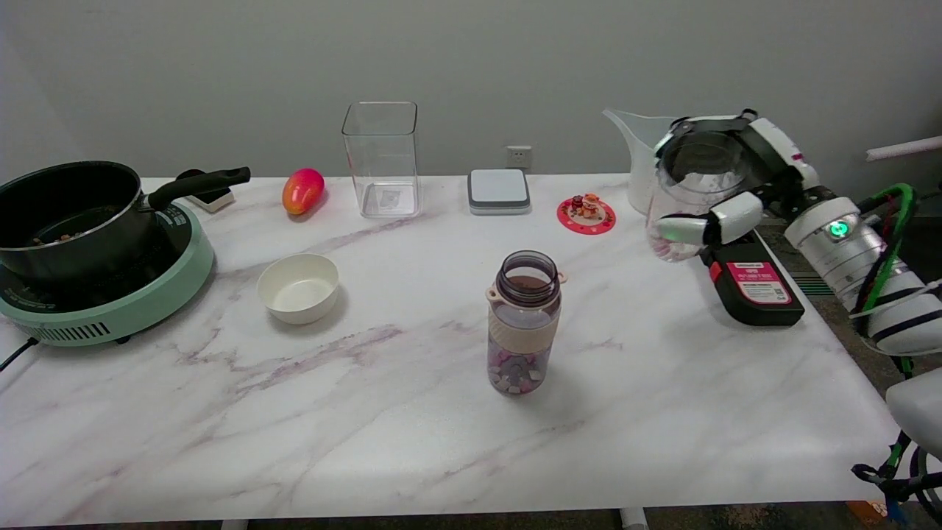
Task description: Pour the contents of the measuring cup into the bottle.
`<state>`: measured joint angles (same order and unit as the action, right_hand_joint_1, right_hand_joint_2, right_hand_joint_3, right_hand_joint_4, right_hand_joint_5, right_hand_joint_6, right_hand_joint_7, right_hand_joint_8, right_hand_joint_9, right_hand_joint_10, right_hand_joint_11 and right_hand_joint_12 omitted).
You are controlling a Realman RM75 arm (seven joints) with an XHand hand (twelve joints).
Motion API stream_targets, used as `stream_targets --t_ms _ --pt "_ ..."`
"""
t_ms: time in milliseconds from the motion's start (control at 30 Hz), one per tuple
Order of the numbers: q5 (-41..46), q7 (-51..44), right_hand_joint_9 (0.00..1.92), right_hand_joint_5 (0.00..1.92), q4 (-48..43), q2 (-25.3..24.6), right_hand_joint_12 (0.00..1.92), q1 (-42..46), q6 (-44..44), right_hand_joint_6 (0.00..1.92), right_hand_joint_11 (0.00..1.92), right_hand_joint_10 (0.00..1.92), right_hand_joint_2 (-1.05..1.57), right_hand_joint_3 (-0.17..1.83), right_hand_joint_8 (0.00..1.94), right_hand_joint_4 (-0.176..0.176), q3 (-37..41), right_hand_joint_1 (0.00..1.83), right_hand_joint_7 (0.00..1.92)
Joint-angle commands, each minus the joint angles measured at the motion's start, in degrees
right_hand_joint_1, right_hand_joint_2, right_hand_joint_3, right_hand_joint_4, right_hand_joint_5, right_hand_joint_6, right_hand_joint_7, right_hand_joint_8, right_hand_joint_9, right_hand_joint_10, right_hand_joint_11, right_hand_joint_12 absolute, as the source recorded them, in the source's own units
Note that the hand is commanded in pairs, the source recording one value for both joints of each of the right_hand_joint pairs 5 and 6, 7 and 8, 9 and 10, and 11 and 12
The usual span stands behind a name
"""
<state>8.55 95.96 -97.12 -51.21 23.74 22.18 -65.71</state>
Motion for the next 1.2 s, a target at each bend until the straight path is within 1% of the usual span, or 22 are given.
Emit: stream_targets --t_ms 33,233,333,633,833,1033,1200 --pt "-20.3 -0.2 1.31 1.45 -9.3 2.6 1.15 -2.2 -11.6 1.45 1.15 1.31 0.65 0.85 1.42 0.0 -7.4 1.55 1.42" --pt "-24.9 -0.4 1.32 1.47 -9.6 2.0 1.16 -2.6 -10.8 1.47 1.16 1.32 0.66 0.83 1.43 0.0 -7.8 1.55 1.43" --pt "-26.8 -3.0 1.32 1.48 -9.7 2.0 1.16 -3.1 -10.4 1.48 1.16 1.32 0.67 0.83 1.44 0.0 -7.8 1.55 1.44" --pt "-26.3 -12.2 1.33 1.48 -9.3 1.7 1.16 -3.7 -7.6 1.48 1.16 1.33 0.69 0.82 1.44 0.0 -7.7 1.55 1.44" --pt "-26.5 -12.9 1.33 1.49 -9.2 1.0 1.17 -5.0 -7.0 1.49 1.17 1.33 0.7 0.81 1.44 0.0 -7.1 1.55 1.44" --pt "-26.3 -17.8 1.33 1.47 -9.5 1.7 1.17 -6.9 -6.0 1.47 1.17 1.33 0.7 0.81 1.44 0.0 -7.9 1.55 1.44" --pt "-26.1 -19.0 1.33 1.46 -9.4 0.8 1.17 -8.0 -3.8 1.46 1.17 1.33 0.69 0.83 1.44 0.0 -8.6 1.56 1.44"
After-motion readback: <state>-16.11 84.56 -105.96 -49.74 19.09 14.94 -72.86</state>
